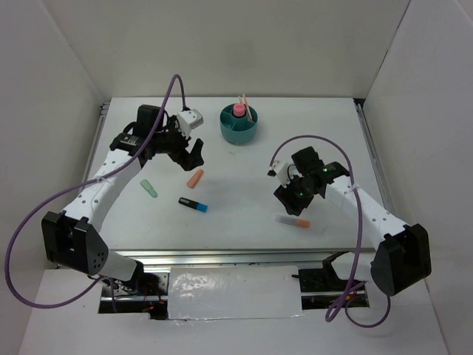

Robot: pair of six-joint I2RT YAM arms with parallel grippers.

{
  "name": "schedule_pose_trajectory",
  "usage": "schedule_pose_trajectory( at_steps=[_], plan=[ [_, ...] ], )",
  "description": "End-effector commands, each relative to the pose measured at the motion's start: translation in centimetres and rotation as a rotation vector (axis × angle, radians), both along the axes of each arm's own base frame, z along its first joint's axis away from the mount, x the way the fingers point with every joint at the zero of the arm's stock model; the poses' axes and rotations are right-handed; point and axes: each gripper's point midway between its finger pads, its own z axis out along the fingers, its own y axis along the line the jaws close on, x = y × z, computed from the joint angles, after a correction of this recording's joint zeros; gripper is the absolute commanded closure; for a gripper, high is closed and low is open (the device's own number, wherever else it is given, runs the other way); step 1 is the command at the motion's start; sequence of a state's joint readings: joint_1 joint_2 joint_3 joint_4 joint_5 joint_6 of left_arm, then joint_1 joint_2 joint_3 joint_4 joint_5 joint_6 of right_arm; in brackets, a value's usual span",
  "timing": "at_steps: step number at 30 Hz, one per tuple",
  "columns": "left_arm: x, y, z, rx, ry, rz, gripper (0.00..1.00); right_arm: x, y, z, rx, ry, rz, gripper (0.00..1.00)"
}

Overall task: Sort the stationery into containers
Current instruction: Pick up the pen from the center of the board.

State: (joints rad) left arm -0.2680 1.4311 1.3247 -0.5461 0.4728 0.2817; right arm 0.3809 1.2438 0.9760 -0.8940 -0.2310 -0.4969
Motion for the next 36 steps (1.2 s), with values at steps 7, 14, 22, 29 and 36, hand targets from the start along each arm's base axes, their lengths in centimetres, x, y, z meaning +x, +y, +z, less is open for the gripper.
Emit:
schedule_pose_trajectory(
  at_steps=[7,14,22,29,36],
  plan=[
    [1.4,0.0,0.6,-0.038,0.004,0.078,0.01,0.0,-0.4,-3.8,-0.153,0.005,0.048,0.34],
    [1.2,0.7,0.3,-0.02,-0.032,0.099,0.01,-1.4,0.3,-6.6,-0.197,0.063,0.074,0.34],
    [1.2,0.4,0.2,-0.045,-0.016,0.11,0.01,-0.2,0.5,-9.0,-0.24,0.045,0.056,0.36],
    [0.7,0.3,0.2,-0.025,-0.031,0.084,0.01,0.6,1.0,-10.4,-0.265,0.037,0.04,0.43],
    [0.5,-0.1,0.5,-0.017,-0.077,0.012,0.01,0.3,2.7,-10.3,-0.259,0.06,0.076,0.68]
  ],
)
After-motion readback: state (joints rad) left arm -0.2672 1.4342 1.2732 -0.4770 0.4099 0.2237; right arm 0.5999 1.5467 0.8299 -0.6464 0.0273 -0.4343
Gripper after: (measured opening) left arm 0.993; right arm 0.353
